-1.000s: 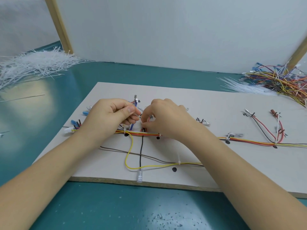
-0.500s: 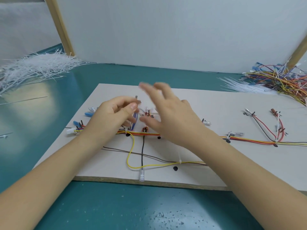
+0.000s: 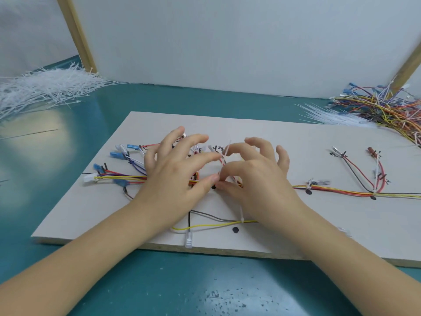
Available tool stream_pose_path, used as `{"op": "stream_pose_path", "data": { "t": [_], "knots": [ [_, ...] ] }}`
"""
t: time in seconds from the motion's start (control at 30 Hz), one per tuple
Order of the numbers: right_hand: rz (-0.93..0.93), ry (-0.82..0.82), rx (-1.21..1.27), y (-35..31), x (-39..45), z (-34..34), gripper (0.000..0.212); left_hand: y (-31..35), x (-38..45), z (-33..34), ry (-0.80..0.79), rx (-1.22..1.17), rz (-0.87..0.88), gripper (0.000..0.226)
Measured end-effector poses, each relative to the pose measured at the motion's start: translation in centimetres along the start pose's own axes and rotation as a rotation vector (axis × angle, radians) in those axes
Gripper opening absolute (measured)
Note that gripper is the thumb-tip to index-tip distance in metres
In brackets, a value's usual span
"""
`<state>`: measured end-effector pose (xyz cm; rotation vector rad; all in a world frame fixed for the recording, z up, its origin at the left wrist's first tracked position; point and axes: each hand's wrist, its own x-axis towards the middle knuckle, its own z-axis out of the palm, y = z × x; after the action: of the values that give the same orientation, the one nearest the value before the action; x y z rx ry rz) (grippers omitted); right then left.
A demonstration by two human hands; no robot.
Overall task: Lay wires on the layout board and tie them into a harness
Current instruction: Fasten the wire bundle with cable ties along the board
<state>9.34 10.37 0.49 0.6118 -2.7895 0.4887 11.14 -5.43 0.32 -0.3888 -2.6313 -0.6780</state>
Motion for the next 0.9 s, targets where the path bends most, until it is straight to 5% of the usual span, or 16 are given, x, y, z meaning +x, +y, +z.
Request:
{"op": "stream_pose_path", "data": {
  "t": [0.17,0.33,0.47,0.9],
  "knots": [
    [-0.009,0.020,-0.035,-0.4,-0.1,0.0,0.016,0.6,0.2,-0.4,0.114,-0.147,0.030,0.009],
    [-0.014,0.045,-0.044,-0.6,0.0,0.1,0.018,1.0,0.0,-0.1,0.113,-0.162,0.037,0.028],
    [-0.010,0.034,-0.068,-0.7,0.1,0.0,0.019,0.7,0.0,-0.2,0.150,-0.147,0.071,0.012],
    [-0.033,0.011,-0.151,-0.6,0.0,0.1,0.026,1.4,-0.4,0.1,0.171,-0.194,0.134,0.013]
  ]
}}
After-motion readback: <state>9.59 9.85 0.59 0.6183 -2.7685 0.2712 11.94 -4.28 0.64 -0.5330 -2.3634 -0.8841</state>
